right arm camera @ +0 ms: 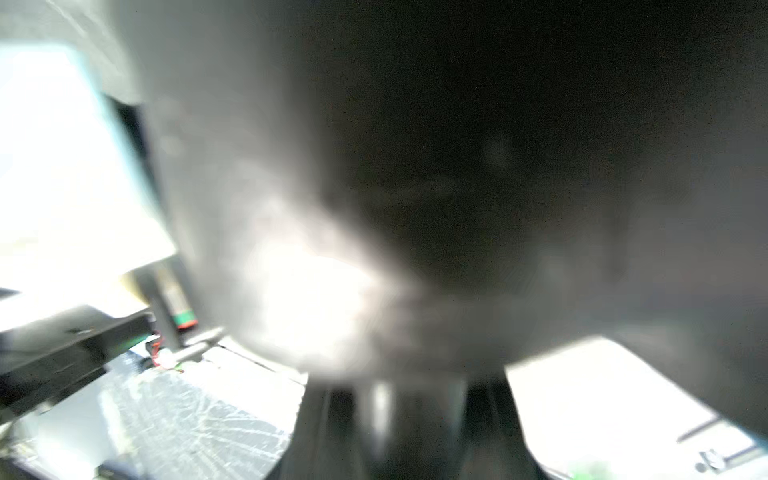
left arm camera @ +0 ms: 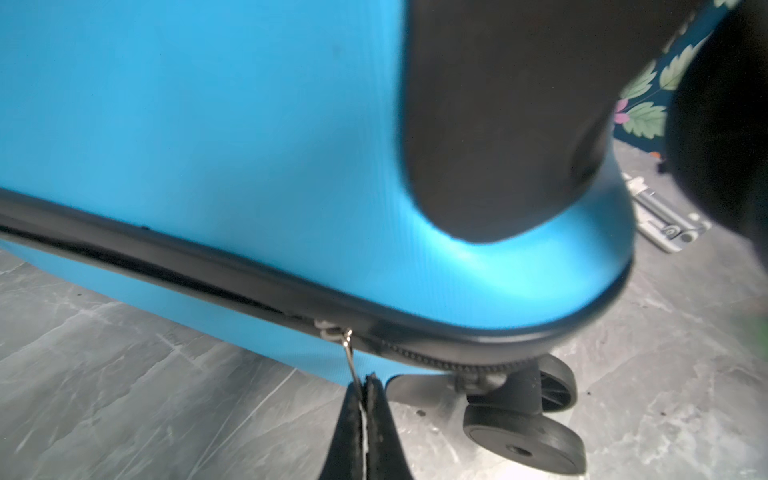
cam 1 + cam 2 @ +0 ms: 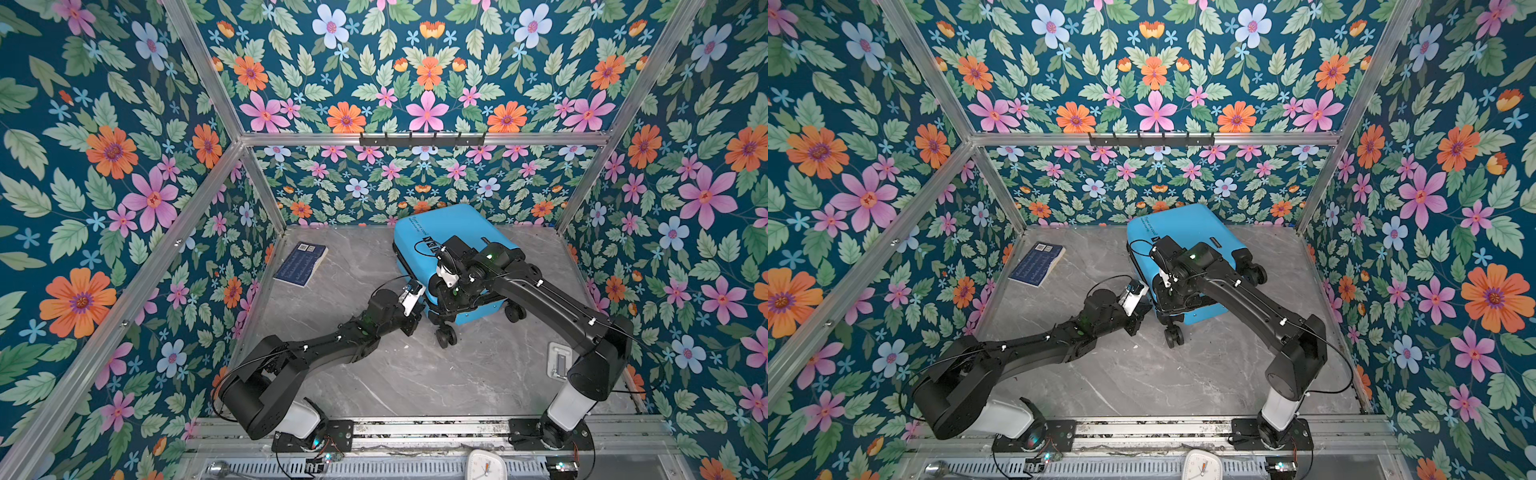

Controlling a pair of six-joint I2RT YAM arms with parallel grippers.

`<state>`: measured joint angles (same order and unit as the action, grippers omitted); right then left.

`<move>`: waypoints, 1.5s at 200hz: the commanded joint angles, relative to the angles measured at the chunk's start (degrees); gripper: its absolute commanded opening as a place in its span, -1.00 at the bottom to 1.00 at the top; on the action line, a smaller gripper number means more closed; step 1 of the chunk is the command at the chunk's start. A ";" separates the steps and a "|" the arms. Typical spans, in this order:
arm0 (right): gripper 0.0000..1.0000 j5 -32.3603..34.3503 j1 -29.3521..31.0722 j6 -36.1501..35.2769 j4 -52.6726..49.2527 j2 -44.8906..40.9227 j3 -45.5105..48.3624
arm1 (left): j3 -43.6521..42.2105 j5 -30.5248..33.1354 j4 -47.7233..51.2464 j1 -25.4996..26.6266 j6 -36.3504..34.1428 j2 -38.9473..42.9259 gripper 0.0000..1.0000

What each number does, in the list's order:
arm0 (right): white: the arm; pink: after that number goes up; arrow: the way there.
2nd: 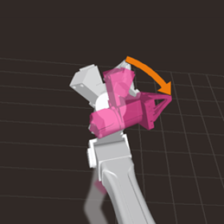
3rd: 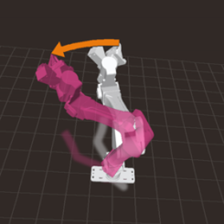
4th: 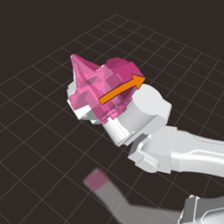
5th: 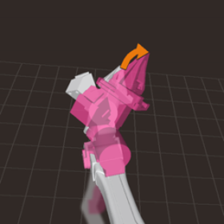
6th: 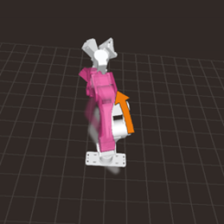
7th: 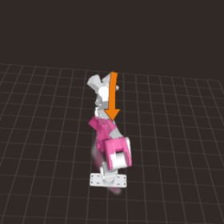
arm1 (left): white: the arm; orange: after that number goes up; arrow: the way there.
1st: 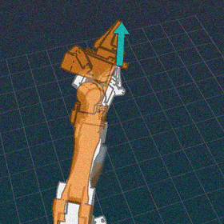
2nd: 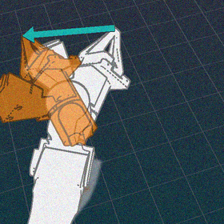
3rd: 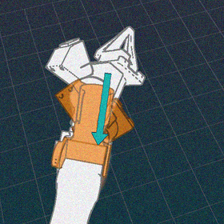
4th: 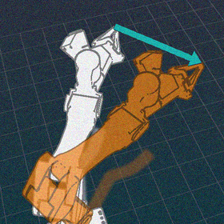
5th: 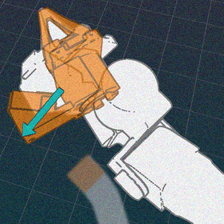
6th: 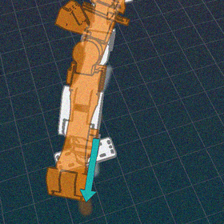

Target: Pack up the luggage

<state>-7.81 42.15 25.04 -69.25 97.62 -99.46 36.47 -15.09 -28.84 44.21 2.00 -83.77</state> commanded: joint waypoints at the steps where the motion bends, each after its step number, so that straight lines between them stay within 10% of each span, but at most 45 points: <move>1: -1.00 -4.58 0.20 2.17 18.71 -0.37 -0.79 | 0.74 -16.11 -6.31 1.87 0.24 0.09 -1.00; 127: -1.00 1.28 -0.40 0.33 15.73 0.66 -2.68 | -1.86 -7.94 -1.37 4.75 0.81 6.79 -1.00; 199: -1.00 2.13 -1.94 0.68 17.87 -8.02 8.45 | -10.40 8.24 -11.54 4.18 4.35 17.41 0.26; 300: -1.00 2.10 -3.40 1.23 21.61 -14.24 17.15 | -11.89 24.03 -13.71 4.13 3.51 22.97 0.99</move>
<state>-7.14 39.13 24.88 -53.76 84.97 -82.72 25.39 5.74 -39.83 48.40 6.92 -61.25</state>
